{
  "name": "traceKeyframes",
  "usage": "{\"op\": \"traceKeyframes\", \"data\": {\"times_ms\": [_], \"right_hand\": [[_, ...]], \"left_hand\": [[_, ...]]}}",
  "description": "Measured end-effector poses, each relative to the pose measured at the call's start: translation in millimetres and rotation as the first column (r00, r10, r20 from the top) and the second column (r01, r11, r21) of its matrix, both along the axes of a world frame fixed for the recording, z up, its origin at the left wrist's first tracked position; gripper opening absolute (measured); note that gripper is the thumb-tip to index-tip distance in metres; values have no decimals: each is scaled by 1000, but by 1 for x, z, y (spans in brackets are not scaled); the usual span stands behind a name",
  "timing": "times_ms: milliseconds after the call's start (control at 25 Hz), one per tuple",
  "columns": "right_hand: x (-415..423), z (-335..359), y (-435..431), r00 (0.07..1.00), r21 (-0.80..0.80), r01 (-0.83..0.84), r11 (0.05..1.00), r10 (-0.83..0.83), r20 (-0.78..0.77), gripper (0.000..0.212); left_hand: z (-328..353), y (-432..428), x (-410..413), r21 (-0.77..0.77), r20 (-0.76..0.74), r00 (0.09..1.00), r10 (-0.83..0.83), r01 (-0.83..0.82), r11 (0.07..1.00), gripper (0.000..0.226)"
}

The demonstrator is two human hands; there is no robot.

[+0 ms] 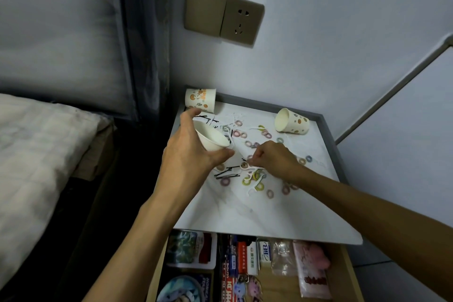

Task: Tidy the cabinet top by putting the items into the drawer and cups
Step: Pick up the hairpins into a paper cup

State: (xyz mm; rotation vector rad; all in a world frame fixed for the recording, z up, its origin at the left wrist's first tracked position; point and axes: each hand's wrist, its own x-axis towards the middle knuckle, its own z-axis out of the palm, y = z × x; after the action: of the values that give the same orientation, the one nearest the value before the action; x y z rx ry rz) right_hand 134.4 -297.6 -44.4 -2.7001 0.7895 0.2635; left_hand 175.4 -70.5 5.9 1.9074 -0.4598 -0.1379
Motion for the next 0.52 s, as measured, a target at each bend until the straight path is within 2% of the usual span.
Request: {"op": "traceKeyframes", "data": {"times_ms": [280, 400, 520], "right_hand": [[6, 0, 5, 987, -90, -151, 984, 146, -61, 14], [7, -2, 1, 984, -88, -163, 983, 156, -81, 9], [4, 6, -7, 992, -92, -123, 988, 125, 20, 8]], "left_hand": [[1, -1, 0, 2, 2, 1000, -6, 6, 1000, 89], [1, -1, 0, 1, 5, 1000, -4, 4, 1000, 89], [1, 0, 1, 1, 3, 1000, 0, 0, 1000, 88]]}}
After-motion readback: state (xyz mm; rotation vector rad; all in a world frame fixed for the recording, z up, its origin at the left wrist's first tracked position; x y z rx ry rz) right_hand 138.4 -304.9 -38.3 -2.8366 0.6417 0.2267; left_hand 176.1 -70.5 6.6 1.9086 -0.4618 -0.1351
